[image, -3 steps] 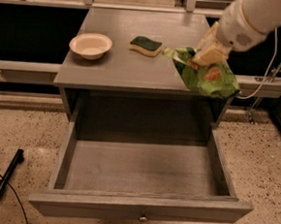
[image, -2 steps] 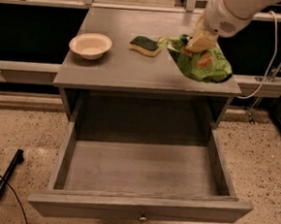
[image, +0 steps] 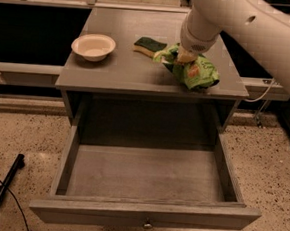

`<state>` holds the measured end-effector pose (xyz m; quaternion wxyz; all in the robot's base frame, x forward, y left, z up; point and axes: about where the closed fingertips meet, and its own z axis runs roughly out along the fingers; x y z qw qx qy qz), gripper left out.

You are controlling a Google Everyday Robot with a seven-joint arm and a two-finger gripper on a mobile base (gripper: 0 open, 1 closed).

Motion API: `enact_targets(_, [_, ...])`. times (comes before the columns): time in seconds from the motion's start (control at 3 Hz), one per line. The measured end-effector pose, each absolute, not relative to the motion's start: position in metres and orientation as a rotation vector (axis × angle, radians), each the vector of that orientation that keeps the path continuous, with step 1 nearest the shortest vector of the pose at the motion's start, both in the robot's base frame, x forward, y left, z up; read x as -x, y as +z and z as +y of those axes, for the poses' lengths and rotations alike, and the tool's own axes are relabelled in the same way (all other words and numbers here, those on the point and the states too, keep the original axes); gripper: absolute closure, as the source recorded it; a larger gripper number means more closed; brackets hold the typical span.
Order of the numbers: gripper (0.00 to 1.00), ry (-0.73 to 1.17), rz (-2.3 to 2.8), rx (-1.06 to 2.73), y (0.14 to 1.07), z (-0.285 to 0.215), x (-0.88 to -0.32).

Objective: Pick green rice chip bag from top drawer and place on counter

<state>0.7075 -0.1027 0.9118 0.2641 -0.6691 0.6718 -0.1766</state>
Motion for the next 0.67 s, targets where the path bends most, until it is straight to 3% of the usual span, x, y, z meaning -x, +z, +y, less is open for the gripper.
enact_targets(0.67, [0.04, -0.473, 1.854, 1.888, 0.868, -0.116, -0.730])
